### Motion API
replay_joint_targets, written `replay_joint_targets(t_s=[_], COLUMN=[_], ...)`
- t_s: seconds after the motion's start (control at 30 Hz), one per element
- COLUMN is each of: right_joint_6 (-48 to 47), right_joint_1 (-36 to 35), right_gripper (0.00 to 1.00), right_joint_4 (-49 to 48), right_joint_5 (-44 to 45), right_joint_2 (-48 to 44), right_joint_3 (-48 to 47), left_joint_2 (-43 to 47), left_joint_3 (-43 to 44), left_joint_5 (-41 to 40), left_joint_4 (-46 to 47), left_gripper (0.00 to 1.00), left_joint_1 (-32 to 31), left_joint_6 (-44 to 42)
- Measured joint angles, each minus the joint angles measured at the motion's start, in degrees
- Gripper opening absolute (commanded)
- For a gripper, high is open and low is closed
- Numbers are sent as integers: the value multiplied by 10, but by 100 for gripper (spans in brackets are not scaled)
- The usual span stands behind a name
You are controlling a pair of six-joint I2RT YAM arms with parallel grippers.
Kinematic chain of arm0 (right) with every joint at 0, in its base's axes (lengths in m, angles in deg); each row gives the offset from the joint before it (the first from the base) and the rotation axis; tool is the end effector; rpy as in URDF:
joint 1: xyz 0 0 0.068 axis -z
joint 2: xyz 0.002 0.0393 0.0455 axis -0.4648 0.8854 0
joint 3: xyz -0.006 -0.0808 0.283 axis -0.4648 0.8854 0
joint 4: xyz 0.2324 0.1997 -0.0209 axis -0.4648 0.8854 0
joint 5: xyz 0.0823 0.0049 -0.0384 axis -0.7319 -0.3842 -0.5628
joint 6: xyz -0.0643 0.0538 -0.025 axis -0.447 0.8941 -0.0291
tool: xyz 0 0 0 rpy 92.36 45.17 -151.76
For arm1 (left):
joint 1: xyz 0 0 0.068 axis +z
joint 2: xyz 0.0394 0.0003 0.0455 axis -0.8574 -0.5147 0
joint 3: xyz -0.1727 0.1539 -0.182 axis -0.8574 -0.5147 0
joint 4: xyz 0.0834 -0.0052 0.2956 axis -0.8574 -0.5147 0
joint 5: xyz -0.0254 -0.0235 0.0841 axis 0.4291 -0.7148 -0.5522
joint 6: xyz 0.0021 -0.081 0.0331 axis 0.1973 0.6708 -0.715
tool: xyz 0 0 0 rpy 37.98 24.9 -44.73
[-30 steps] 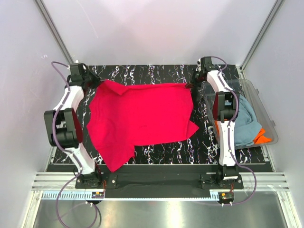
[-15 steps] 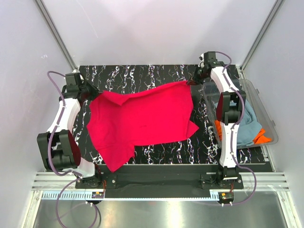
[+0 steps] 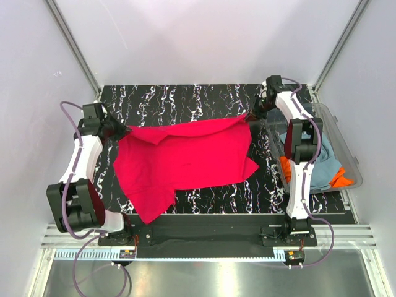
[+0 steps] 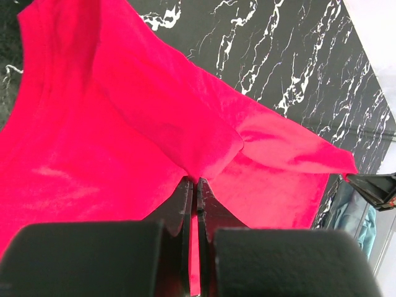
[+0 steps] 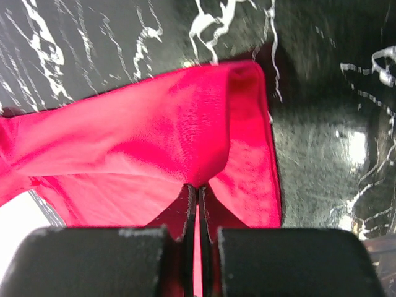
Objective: Fold and stack the t-shirts
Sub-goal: Fold the tshirt
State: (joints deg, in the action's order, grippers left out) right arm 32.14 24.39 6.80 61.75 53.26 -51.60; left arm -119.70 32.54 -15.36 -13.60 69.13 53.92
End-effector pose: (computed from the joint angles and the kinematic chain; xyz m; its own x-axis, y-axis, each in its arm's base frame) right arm 0.5786 0.0678 0.1583 -0.9262 0.2716 -0.2616 0.0980 0.8433 0.5285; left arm 0.3733 0.0454 0.2590 -0.5486 -0.7106 -0.4406 -0.4145 0.6888 -0.5948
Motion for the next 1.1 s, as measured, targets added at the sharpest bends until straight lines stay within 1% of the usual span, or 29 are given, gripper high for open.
replay_joint_targets(t_s=[0.4, 0.73, 0.87, 0.9, 0.93, 0.97, 1.0, 1.03, 1.1], right_joint_6=[0, -4, -3, -4, -4, -5, -5, -9, -21], right_joint_1=[0, 0, 0, 0, 0, 0, 0, 0, -1], right_gripper=[0, 0, 5, 7, 14, 22, 36, 43, 53], right_joint_4=[4, 4, 5, 5, 5, 5, 7, 9, 15], right_joint_5=[0, 0, 1, 2, 5, 14, 21, 31, 53], right_joint_2=[-23, -45, -56, -59, -64, -72, -79, -89, -106], right_joint_3=[28, 73, 100, 107, 114, 125, 134, 144, 149], left_joint_2=[11, 11, 11, 11, 11, 14, 20, 30, 61], left_joint_3=[-22, -25, -34, -38, -45, -55, -65, -79, -105], left_joint_5=[-2, -6, -6, -6, -6, -6, -8, -12, -30], left_joint_4=[-14, -14, -14, -14, -14, -14, -15, -19, -45], left_gripper=[0, 0, 0, 9, 21, 31, 39, 51, 55], left_joint_1=[9, 20, 21, 21, 21, 21, 21, 21, 21], left_joint_6=[-14, -26, -33, -35, -39, -42, -45, -47, -51])
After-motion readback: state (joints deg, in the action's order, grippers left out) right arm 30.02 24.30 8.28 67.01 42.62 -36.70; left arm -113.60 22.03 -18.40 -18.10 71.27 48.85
